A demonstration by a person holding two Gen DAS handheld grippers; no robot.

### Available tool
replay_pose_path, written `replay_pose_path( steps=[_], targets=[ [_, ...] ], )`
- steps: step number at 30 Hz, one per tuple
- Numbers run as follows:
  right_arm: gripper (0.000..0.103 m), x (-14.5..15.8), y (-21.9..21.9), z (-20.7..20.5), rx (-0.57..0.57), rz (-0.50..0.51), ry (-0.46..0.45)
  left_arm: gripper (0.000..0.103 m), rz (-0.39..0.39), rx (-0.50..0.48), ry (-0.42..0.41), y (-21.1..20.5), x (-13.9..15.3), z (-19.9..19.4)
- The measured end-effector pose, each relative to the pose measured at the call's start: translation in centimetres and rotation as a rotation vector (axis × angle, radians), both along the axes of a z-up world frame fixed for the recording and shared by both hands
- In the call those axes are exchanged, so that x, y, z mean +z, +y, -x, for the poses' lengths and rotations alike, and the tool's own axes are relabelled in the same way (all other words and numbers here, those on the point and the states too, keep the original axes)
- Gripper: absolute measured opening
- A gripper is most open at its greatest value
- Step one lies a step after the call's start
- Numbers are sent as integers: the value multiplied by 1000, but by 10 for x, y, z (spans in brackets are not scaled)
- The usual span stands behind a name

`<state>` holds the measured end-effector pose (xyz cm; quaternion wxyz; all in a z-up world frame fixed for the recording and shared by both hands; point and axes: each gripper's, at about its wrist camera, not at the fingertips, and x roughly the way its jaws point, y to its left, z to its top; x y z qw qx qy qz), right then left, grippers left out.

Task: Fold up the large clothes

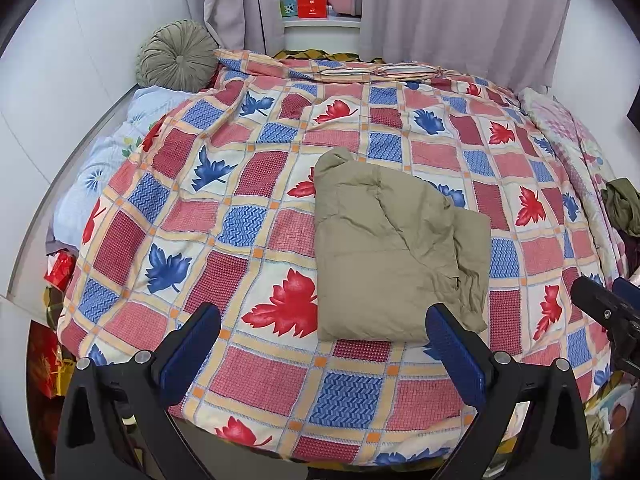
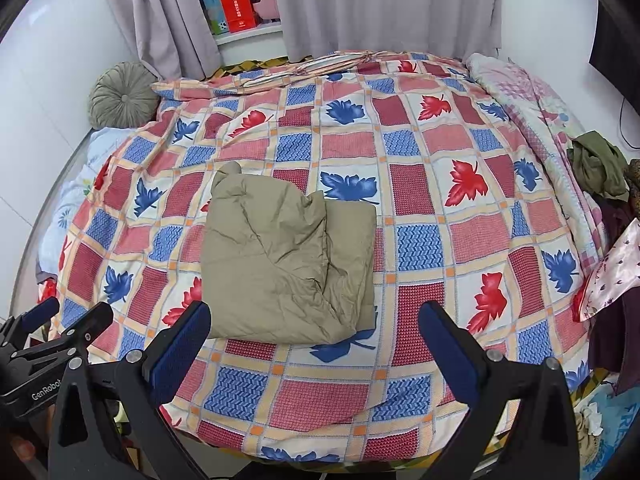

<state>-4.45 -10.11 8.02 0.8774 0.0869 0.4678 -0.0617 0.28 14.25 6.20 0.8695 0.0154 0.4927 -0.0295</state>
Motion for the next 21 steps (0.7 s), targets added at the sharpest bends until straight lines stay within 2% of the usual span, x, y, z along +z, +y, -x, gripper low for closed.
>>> replay_pose_path(
  steps=[21],
  targets=[
    [103, 2, 0, 0, 2, -4, 4, 103, -1, 1, 1, 0, 1, 0]
  ],
)
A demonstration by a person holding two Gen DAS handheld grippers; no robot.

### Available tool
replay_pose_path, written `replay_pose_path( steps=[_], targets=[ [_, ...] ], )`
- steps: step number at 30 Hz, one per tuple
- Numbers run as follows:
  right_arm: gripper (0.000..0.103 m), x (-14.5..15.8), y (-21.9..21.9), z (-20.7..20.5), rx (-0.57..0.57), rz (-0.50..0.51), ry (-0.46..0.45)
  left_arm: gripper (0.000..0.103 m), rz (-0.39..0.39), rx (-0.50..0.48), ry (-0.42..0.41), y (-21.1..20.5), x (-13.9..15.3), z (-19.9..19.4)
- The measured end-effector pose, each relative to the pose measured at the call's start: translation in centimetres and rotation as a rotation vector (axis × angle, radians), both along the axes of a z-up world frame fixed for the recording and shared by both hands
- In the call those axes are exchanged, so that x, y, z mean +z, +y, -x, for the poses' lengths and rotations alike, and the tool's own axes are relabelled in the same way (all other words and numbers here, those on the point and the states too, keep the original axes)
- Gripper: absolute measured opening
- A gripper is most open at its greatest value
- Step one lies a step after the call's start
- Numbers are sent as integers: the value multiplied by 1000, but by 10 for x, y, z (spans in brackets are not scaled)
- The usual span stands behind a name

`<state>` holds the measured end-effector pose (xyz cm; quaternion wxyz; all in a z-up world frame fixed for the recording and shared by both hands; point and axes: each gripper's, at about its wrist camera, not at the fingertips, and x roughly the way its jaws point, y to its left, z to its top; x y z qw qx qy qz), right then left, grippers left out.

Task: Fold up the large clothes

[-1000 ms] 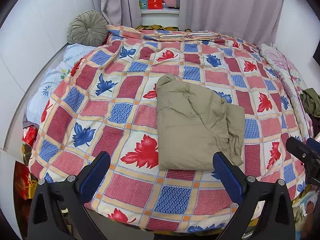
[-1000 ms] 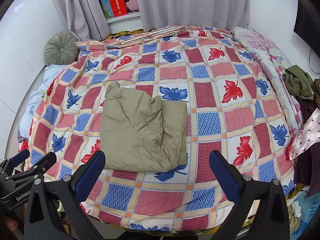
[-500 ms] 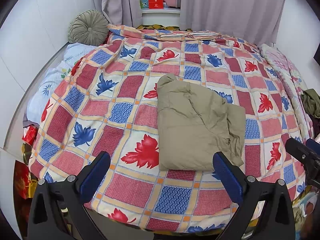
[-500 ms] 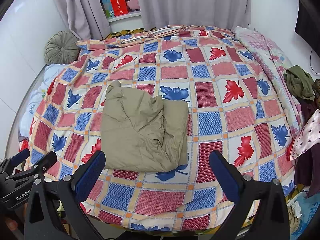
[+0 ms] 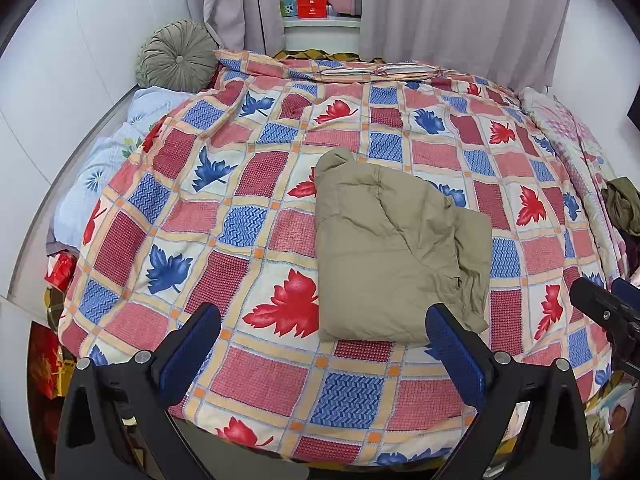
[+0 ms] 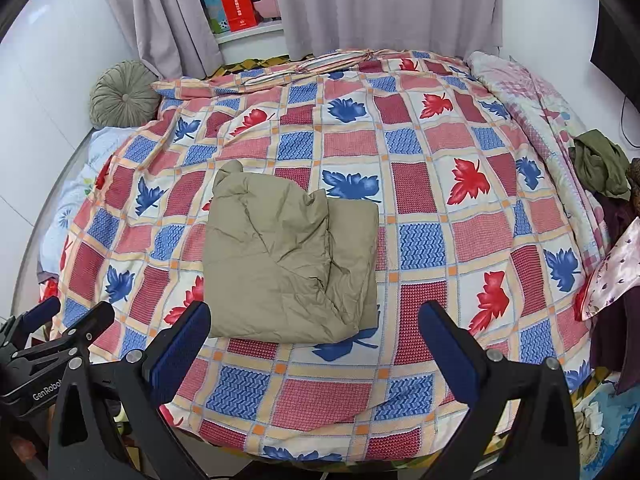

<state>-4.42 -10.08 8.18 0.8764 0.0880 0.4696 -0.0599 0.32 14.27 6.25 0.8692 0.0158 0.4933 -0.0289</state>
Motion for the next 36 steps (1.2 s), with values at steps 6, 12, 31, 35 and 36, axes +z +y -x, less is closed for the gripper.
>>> replay_pose_path(
  steps=[6, 12, 31, 35, 36],
  targets=[
    [103, -1, -1, -1, 0, -1, -1, 103, -5, 0, -4, -1, 0, 0],
    [103, -1, -2, -2, 1, -1, 0, 103, -6, 2, -4, 1, 1, -1],
    [103, -1, 2, 0, -4, -3, 2, 103, -4, -1, -5, 8, 3, -2],
    [103, -1, 2, 0, -5, -3, 2, 103, -3, -3, -3, 9, 3, -2],
    [103, 0, 2, 1, -6, -3, 2, 103, -2, -3, -1, 11, 4, -2]
  ],
)
